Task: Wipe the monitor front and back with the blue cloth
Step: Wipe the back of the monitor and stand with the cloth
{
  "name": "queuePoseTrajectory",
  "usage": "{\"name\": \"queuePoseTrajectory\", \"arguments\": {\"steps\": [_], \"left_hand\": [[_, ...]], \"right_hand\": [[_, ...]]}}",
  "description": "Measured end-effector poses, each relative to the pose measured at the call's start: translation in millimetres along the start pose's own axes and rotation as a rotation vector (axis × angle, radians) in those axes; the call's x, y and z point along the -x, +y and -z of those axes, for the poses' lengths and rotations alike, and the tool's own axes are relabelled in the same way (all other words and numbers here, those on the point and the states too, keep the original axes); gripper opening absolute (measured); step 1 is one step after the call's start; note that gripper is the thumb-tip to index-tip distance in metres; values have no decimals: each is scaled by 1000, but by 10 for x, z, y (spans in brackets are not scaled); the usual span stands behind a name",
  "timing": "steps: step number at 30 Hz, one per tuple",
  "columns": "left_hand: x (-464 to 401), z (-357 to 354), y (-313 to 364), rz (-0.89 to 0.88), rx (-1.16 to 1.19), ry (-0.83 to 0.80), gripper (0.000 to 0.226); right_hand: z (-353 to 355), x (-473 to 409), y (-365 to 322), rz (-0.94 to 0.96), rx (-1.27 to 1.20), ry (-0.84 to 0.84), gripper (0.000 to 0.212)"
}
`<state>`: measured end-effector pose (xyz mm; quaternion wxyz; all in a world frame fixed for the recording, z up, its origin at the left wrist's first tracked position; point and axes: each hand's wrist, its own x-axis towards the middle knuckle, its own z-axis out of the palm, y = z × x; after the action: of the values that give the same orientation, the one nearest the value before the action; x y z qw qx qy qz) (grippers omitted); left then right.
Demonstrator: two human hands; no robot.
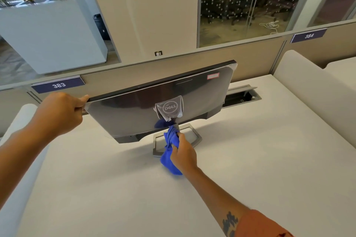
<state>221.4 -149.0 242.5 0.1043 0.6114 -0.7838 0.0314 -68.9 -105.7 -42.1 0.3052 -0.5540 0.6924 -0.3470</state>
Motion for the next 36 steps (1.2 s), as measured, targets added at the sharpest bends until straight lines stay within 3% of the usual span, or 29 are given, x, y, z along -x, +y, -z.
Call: {"name": "queuePoseTrajectory", "arguments": {"steps": [5,12,18,29,32,36], "left_hand": [[-10,12,-1,-18,6,-6,26],[-47,-14,-50,-24,-14,-14,23],[-22,-17,-50,-30,-2,-22,21],[-38,-22,-25,9,-18,-24,19],[-35,-12,-27,-4,-17,-22,20],[-48,-15,-34,-17,-23,-25,21]], "right_hand": [[35,190,310,-56,68,-155,38],[272,115,297,57,62,82,40],[138,25,150,127,280,4,45],[8,-127,71,-279,56,-252,25],[23,-181,80,-460,-41,-322,30],[-9,-186,129,-515,10,-363,34]]}}
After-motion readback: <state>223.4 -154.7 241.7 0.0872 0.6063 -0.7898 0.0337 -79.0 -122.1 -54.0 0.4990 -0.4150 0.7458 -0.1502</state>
